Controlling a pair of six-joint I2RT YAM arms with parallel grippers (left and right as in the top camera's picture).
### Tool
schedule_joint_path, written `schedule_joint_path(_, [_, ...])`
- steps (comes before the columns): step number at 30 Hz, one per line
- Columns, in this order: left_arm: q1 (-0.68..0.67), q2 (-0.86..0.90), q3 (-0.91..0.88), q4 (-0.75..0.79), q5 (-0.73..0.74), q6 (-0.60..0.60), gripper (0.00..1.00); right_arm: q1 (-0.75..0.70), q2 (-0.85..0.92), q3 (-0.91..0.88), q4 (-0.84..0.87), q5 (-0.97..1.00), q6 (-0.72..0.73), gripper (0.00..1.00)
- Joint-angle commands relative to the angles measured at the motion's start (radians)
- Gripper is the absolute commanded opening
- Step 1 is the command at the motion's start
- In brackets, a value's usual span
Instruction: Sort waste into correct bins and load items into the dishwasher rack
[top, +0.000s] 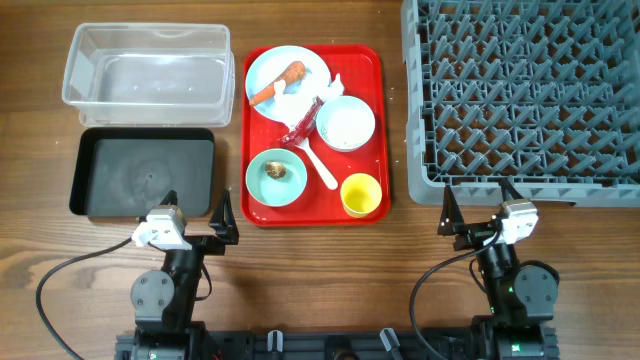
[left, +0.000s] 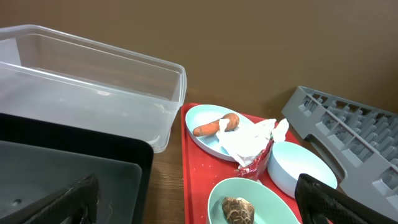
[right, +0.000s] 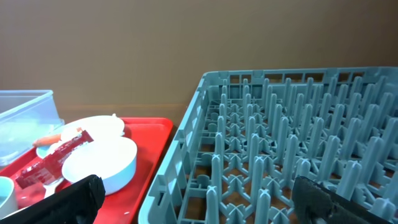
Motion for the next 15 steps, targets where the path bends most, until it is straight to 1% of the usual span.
schedule_joint_path(1, [0.008, -0.007, -0.006, -0.001, -0.010, 0.021, 1.00, 0.006, -0.005, -0.001, 0.014, 0.039, 0.012, 1.00])
schedule_joint_path(5, [0.008, -0.007, -0.006, 0.000, -0.010, 0.021, 1.00, 0.006, -0.005, -0.001, 0.019, 0.039, 0.015, 1.00])
schedule_joint_path(7, [0.008, -0.007, -0.006, 0.004, -0.011, 0.021, 1.00, 0.006, -0.005, -0.001, 0.050, 0.032, 0.017, 1.00])
schedule_joint_path(9, [0.007, -0.007, -0.006, 0.040, -0.009, 0.020, 1.00, 0.006, -0.005, -0.001, 0.088, 0.005, 0.016, 1.00])
schedule_joint_path(10, [0.007, -0.007, -0.006, 0.076, -0.002, 0.019, 1.00, 0.006, -0.005, -0.001, 0.121, -0.007, 0.016, 1.00])
schedule_joint_path(15, [0.007, -0.007, -0.006, 0.344, 0.165, 0.020, 1.00, 0.006, -0.005, 0.014, 0.336, -0.066, 0.019, 1.00])
